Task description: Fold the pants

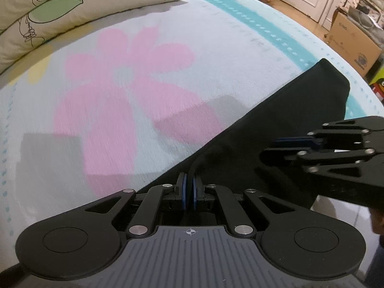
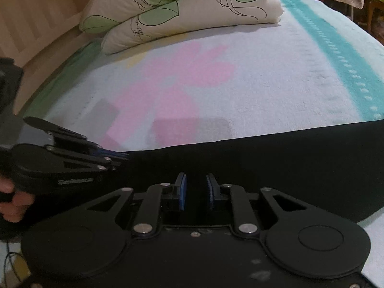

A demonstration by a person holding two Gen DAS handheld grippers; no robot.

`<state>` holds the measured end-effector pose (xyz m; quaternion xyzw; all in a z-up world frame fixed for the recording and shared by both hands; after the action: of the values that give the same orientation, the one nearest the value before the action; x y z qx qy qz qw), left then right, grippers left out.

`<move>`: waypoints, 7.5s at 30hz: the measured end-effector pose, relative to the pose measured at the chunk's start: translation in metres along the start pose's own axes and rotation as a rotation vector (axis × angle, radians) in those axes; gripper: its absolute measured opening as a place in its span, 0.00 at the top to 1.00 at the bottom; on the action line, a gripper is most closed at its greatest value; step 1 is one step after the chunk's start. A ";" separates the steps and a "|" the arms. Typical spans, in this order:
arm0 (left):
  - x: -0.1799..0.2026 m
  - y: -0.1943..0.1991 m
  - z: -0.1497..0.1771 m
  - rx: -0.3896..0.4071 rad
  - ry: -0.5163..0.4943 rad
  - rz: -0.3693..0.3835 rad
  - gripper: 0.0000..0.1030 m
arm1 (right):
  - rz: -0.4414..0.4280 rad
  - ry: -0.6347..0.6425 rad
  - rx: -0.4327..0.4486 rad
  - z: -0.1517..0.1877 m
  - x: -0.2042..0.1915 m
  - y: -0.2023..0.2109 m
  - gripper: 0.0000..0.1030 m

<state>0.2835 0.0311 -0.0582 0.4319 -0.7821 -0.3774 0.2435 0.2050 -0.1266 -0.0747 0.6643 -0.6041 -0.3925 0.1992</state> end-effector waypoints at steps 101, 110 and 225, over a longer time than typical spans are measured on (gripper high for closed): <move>-0.049 0.175 0.192 -0.110 -0.215 -0.203 0.64 | -0.486 0.352 -0.078 0.136 -0.232 0.030 0.66; -0.067 0.170 0.185 -0.102 -0.136 -0.208 0.96 | -0.481 0.368 -0.063 0.135 -0.232 0.033 0.66; -0.074 0.128 0.163 -0.090 0.284 -0.195 0.87 | -0.010 0.330 0.048 0.067 -0.096 0.000 1.00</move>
<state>0.1431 0.2007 -0.0571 0.5435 -0.6764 -0.3692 0.3330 0.1579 -0.0207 -0.0888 0.7273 -0.5690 -0.2645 0.2781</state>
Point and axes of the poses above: each gripper's, at about its wrist camera, not at the fingertips, and y roughly against the way its jaws point, x to its right, z to its underside, the point moved 2 cm from there along -y, roughly the way its jaws point, and after that the axes turned 8 degrees about x, right-handed, at the moved point
